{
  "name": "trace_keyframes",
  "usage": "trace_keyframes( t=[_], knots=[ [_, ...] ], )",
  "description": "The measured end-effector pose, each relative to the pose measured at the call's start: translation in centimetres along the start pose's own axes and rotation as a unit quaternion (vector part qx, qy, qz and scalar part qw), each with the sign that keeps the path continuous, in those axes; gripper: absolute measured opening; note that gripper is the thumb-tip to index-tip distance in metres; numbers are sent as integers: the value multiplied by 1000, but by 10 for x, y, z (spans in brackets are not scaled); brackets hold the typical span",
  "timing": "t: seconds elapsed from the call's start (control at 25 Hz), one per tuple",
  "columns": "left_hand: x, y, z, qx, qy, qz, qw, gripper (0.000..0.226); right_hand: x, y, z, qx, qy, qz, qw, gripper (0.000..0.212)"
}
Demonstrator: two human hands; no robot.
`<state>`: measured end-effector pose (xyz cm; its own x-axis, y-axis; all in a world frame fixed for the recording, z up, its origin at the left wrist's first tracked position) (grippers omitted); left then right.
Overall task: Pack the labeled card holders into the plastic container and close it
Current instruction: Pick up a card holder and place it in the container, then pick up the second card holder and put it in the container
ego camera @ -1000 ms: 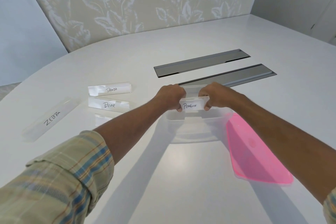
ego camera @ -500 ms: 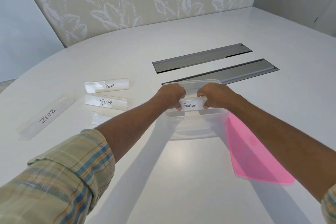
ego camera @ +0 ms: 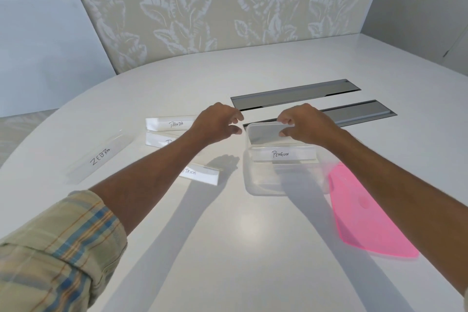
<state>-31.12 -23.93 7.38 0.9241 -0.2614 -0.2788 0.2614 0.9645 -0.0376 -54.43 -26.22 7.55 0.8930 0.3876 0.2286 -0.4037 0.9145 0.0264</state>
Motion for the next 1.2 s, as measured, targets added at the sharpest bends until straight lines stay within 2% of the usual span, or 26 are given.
trace_keyframes(
  t=[0.12,0.24,0.56,0.84,1.2],
  knots=[
    [43,28,10,5,16,38,999,39,48,1,15,-43,-27,32,998,27],
    [85,55,11,22,9,65,998,38,101,-1,16,-55,-41,58,996,31],
    [165,103,-6,100,-28,100,990,55,205,-12,-42,7,-69,82,994,36],
    [188,107,-33,138,-57,82,985,62,211,-20,-129,111,-24,17,993,53],
    [190,102,-53,134,-40,46,989,58,203,-25,-155,110,14,-14,994,37]
  ],
)
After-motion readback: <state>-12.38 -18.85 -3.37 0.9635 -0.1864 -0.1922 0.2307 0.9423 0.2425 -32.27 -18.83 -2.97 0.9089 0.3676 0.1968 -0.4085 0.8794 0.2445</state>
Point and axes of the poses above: each hand's wrist, its own y-axis away from the middle knuckle, its own z-axis out of the back of the hand, x = y × z, the point moved 7 cm from there along -y, towards the middle knuckle, and after that the axes turned 7 degrees about x, right-handed, at the moved point
